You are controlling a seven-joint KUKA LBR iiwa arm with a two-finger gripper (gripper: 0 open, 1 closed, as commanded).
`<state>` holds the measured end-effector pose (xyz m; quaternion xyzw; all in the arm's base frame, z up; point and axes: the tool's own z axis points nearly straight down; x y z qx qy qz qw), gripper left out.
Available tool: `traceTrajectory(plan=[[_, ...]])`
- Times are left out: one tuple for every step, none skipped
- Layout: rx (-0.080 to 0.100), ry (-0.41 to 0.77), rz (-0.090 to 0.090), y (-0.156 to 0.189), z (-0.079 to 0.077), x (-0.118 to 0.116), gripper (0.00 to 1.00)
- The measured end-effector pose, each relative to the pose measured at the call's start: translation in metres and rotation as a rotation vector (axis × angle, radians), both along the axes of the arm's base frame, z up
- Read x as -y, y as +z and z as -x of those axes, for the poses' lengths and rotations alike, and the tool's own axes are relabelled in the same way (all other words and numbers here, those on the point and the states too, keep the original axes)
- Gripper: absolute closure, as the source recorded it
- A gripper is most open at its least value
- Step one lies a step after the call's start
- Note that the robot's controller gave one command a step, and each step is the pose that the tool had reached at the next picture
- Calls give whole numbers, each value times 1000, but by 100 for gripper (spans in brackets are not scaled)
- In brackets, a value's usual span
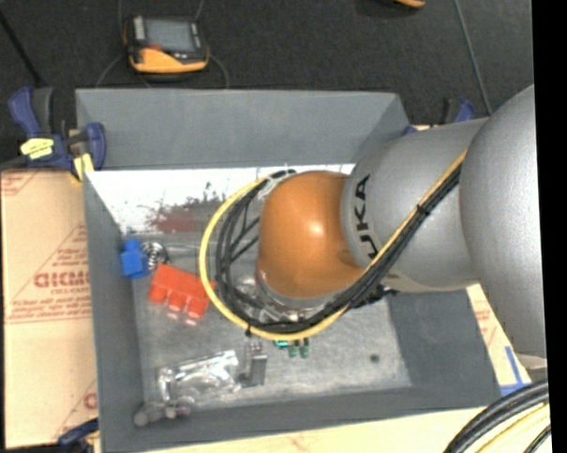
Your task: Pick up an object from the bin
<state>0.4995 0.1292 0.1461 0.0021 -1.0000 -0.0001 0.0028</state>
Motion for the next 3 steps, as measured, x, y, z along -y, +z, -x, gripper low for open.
traceTrajectory(plan=[[-3,186,5,-72,7,-22,0],[-2,183,2,-71,7,-23,100],[14,177,0,100,2,-31,100]])
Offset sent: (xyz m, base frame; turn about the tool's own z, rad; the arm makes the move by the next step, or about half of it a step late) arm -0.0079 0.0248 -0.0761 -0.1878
